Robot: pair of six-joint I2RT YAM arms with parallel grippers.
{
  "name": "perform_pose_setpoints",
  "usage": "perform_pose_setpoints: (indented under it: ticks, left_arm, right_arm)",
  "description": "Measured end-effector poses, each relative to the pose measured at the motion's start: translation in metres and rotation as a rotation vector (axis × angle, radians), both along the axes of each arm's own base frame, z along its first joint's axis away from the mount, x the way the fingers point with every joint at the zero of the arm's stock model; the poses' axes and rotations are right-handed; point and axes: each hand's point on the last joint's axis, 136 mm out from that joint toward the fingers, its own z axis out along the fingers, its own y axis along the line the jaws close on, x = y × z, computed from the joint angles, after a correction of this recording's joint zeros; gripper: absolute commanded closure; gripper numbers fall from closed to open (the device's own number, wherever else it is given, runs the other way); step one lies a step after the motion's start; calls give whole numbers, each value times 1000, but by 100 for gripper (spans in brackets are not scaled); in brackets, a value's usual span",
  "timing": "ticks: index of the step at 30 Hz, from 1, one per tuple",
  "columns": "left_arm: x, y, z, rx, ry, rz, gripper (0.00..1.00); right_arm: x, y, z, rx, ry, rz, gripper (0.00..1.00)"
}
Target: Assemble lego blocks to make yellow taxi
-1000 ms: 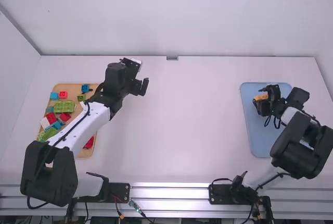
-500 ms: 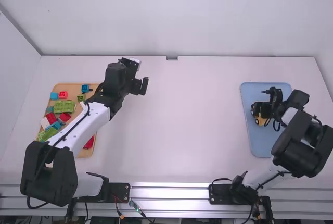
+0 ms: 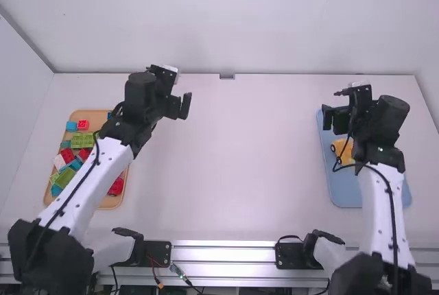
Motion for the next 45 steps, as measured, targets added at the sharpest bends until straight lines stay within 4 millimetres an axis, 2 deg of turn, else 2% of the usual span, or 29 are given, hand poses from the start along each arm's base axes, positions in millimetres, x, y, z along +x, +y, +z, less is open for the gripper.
perform_pose_setpoints:
  ticks: [3, 6, 9, 14, 20, 23, 29, 37, 45]
  left_arm:
    - [-12, 3, 42, -23, -103, 1, 3]
    - [-15, 9, 57, -42, -148, 18, 6]
    - [-16, 21, 58, -64, -165, 57, 9]
    - [-20, 49, 53, -98, -190, 142, 16]
    - [-35, 81, 62, -112, -267, 227, 25]
    - [-47, 89, 58, -111, -279, 253, 30]
    - [-73, 90, 35, -110, -274, 253, 44]
    - [-103, 90, 5, -117, -277, 256, 60]
    - [-131, 90, -37, -118, -279, 255, 79]
  right_arm:
    - [-15, 35, 44, 5, -121, 66, 3]
    - [-23, 50, 68, 10, -200, 96, 6]
    - [-26, 56, 74, 23, -234, 88, 10]
    - [-32, 70, 58, 66, -237, 80, 17]
    - [-47, 82, 62, 123, -302, 55, 27]
    - [-57, 76, 55, 145, -311, 3, 33]
    - [-78, 61, 21, 152, -304, -93, 47]
    - [-100, 57, -15, 153, -311, -113, 64]
    - [-114, 57, -59, 153, -306, -119, 80]
